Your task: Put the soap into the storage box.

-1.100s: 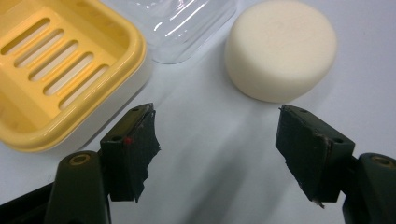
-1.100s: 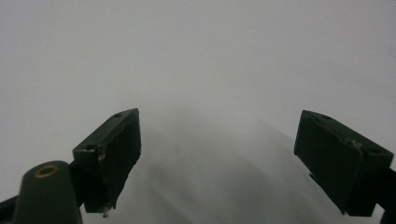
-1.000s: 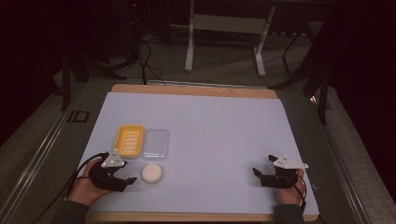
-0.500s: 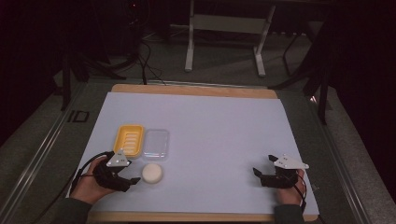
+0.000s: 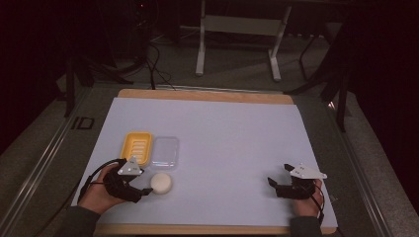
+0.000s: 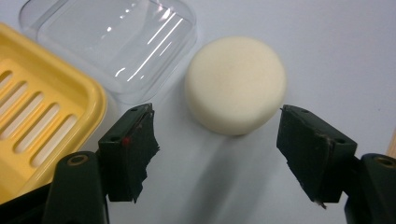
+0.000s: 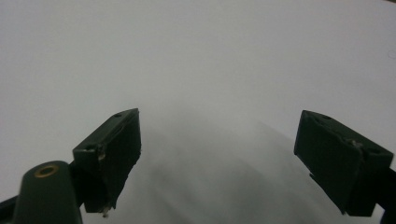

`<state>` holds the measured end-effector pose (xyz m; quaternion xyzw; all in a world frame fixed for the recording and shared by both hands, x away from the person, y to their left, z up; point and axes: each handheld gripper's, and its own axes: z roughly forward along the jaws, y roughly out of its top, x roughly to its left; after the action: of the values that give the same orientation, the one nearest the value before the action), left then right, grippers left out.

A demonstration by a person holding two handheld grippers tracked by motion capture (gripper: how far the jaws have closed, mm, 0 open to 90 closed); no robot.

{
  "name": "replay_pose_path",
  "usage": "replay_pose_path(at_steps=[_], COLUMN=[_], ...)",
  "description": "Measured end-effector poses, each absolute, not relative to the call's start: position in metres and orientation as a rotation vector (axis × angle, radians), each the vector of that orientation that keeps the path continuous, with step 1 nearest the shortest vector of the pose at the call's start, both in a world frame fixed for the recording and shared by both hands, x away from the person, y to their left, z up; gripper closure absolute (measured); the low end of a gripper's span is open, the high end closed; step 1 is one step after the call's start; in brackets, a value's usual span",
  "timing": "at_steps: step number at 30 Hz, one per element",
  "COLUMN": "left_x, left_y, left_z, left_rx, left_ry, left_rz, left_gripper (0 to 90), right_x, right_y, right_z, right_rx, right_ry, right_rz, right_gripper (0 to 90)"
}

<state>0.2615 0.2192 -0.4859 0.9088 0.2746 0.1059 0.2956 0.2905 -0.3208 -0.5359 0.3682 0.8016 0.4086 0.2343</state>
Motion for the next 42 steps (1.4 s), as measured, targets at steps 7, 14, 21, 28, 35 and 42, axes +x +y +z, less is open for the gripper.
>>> replay_pose_path(at_steps=[7,14,21,28,35,42], left_x=[0.265,0.269,0.272,0.276,0.281,0.285], left_y=[0.211,0.201,0.195,0.189,0.183,0.180], left_z=[-0.487,-0.491,-0.495,-0.498,-0.501,-0.504], left_rx=[2.442,2.462,2.474,2.487,2.512,2.532], left_ry=[0.711,0.700,0.695,0.686,0.679,0.673], left_rz=[0.266,0.234,0.222,0.202,0.193,0.177], left_gripper=[23.5,17.0,16.2,16.0,15.8,15.7], right_x=[0.291,0.291,0.290,0.291,0.290,0.290], right_y=[-0.321,-0.321,-0.321,-0.321,-0.321,-0.321], right_z=[-0.536,-0.536,-0.536,-0.536,-0.536,-0.536], right_rx=[1.010,1.009,1.009,1.009,1.009,1.010], right_ry=[2.200,2.200,2.200,2.200,2.200,2.199], right_rz=[1.123,1.126,1.125,1.126,1.127,1.129], right_gripper=[14.8,14.7,14.8,14.7,14.7,14.7])
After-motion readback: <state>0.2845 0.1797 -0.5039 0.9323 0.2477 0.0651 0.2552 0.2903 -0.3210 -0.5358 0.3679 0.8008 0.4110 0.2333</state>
